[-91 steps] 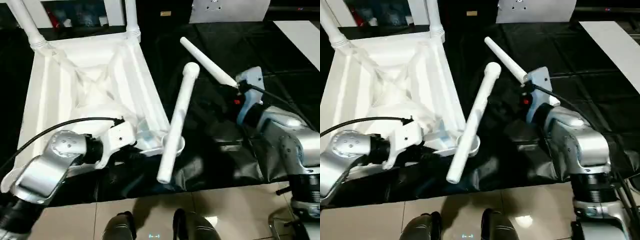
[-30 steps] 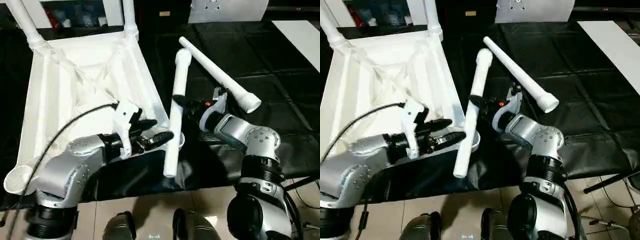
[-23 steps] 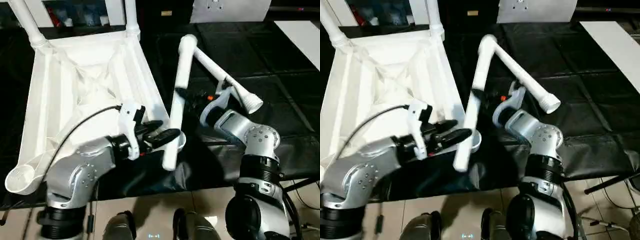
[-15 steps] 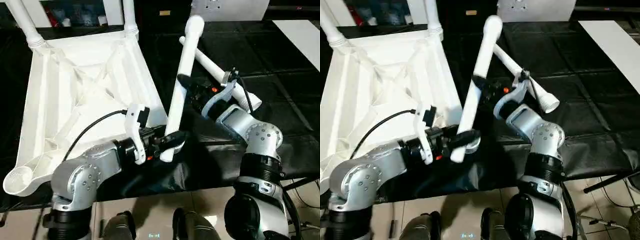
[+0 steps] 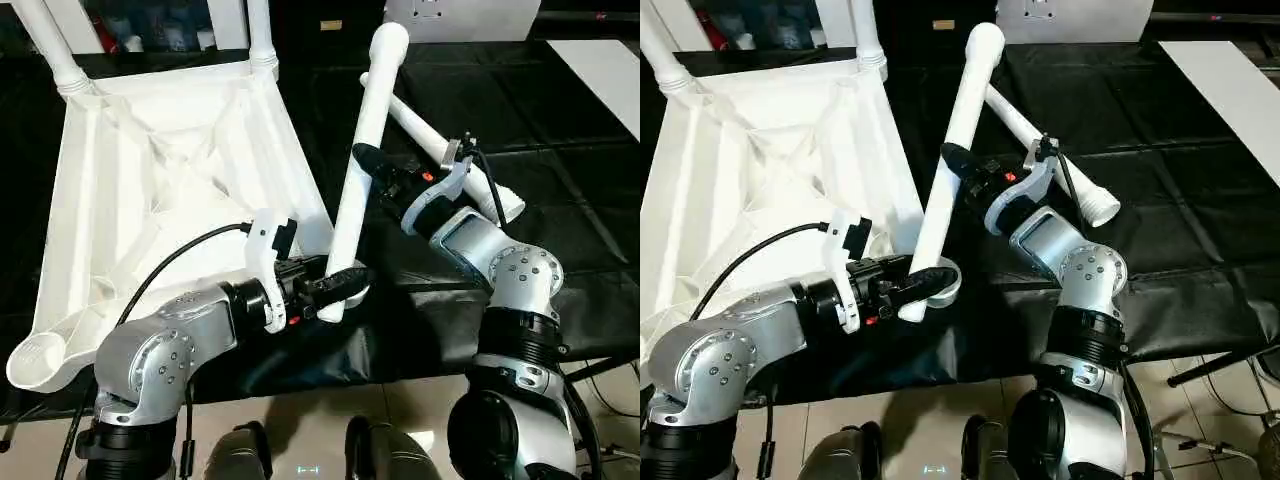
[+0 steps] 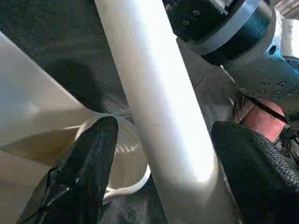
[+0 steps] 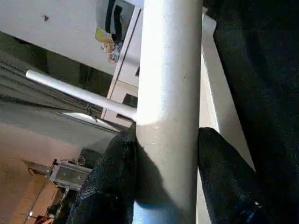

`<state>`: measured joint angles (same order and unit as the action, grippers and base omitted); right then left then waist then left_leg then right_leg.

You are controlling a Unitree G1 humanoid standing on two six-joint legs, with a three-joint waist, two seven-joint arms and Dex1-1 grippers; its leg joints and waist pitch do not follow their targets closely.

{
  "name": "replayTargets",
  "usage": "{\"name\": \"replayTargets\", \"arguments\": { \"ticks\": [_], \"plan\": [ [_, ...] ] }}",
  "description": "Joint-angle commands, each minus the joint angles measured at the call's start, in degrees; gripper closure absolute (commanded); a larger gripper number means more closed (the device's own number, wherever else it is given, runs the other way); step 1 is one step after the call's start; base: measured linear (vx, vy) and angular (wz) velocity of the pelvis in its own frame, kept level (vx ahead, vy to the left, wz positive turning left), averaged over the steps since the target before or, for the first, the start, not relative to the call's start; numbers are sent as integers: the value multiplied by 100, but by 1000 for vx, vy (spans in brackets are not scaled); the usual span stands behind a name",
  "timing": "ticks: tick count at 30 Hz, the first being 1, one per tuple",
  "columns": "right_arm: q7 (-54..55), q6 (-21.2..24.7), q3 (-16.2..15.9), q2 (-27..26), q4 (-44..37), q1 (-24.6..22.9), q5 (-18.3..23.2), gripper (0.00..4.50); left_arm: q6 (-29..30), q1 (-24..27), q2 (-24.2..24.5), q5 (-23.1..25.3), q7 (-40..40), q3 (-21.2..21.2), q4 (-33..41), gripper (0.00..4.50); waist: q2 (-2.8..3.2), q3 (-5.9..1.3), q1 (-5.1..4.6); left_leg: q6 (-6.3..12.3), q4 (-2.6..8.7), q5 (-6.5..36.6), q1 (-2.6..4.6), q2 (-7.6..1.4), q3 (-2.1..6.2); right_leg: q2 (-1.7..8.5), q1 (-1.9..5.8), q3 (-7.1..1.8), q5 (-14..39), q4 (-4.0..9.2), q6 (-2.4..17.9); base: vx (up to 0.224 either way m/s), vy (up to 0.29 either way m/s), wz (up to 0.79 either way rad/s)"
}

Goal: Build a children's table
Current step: Insert table leg to table base

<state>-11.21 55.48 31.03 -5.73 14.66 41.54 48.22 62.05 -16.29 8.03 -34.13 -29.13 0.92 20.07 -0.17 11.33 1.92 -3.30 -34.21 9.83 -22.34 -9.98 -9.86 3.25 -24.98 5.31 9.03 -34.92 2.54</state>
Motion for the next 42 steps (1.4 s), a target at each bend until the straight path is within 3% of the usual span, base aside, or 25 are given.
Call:
{"name": "replayTargets", "arguments": {
  "ticks": [1, 11, 13, 14, 17, 22, 26, 35, 42],
  "plan": [
    [-58, -75, -61, 20, -138, -40, 192, 291, -16, 68, 82, -26, 27, -121, 147, 126, 3, -528, 12, 269, 371, 658, 80, -207, 93, 463, 390, -347, 1942, 507, 502, 0, 0, 0],
    [-40, -107, -84, 53, -128, -49, 242, 291, -82, 77, 237, -28, -27, -220, 195, 126, 7, -518, 7, 243, 379, 668, 77, -212, 95, 466, 388, -350, 1893, 506, 531, 0, 0, 0],
    [-54, -143, -88, 56, -135, -45, 270, 291, -258, 66, 446, 176, -86, -417, 230, 126, 6, -523, 9, 238, 385, 689, 80, -213, 100, 466, 388, -351, 1930, 500, 493, 0, 0, 0],
    [-77, -184, -85, 47, -158, -42, 289, 291, -662, 42, 806, 598, -224, -784, 288, 126, 14, -523, 9, 244, 389, 698, 87, -222, 103, 468, 379, -352, 1938, 505, 484, 0, 0, 0],
    [-102, -219, -81, 37, -196, -57, 305, 292, -1154, -9, 1155, 1002, -457, -1142, 348, 127, 23, -524, 13, 246, 409, 685, 106, -240, 117, 470, 370, -357, 1916, 504, 415, 0, 0, 0],
    [-120, -227, -66, -15, -314, -133, 381, 293, -1449, -173, 1467, 1160, -727, -1318, 598, 129, 56, -537, 7, 172, 390, 548, 94, -240, 97, 477, 386, -376, 1467, 422, 746, 0, 0, 0],
    [-130, -262, -118, -23, -347, -166, 409, 293, -1714, -167, 1714, 1342, -740, -1548, 587, 129, 58, -522, 8, 139, 401, 665, 91, -240, 101, 482, 394, -376, 1590, 449, 773, 0, 0, 0],
    [-239, -401, -386, 38, -474, -353, 249, 293, -2549, -276, 2014, 2169, -562, -1744, 270, 129, 62, -526, 6, 98, 402, 712, 98, -245, 102, 487, 391, -386, 1632, 452, 779, 0, 0, 0],
    [-314, -495, -542, 31, -604, -551, 211, 293, -3038, -332, 2108, 2439, -410, -1461, -19, 129, 70, -533, 6, 63, 398, 700, 87, -249, 103, 499, 405, -393, 1494, 428, 904, 0, 0, 0]
  ]
}}
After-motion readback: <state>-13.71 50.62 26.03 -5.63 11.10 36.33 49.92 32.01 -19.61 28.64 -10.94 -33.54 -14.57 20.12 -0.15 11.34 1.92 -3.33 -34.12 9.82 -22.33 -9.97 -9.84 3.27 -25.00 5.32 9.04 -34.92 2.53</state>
